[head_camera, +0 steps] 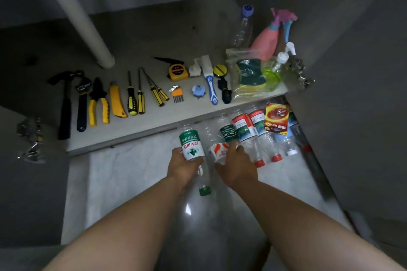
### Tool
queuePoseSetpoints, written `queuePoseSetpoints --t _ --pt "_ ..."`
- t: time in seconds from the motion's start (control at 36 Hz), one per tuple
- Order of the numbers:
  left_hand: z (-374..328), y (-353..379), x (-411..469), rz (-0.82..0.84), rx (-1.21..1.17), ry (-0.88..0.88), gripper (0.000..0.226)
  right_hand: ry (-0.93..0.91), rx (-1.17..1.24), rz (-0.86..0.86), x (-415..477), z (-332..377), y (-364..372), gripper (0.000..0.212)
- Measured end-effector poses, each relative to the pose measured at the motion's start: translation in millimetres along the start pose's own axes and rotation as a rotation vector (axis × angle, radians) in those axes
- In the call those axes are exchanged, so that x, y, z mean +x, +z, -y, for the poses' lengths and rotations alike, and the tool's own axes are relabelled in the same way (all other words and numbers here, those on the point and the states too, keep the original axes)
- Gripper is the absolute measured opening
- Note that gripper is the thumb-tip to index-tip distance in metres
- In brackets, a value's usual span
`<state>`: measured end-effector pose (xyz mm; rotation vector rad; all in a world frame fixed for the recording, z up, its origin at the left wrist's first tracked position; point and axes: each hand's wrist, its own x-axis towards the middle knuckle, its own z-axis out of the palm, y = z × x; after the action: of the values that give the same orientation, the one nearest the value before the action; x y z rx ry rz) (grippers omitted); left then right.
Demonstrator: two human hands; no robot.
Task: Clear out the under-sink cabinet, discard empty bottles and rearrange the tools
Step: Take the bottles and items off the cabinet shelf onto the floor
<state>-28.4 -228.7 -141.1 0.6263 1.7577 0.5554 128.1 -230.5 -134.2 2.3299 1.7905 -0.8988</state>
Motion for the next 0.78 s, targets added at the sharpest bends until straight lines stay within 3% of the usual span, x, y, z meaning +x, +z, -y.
queuePoseSetpoints --t 0.25,0.42,0.53,0.78 --pt "-3 16 14 -0.082 0.016 0.09 0.054 0.054 -0.015 -0.062 8 29 12 0.077" --pt "6 16 7 -0.065 -0.025 0.173 0.053 -0.058 -0.139 -0.057 -2 24 23 0.073" --pt "11 10 8 -0.055 0.069 0.169 0.048 -0.117 -0.172 0.022 -11 16 32 0.077" --pt "12 14 4 0.064 0.321 0.14 0.06 -0.107 -0.147 0.074 -14 14 39 0.086"
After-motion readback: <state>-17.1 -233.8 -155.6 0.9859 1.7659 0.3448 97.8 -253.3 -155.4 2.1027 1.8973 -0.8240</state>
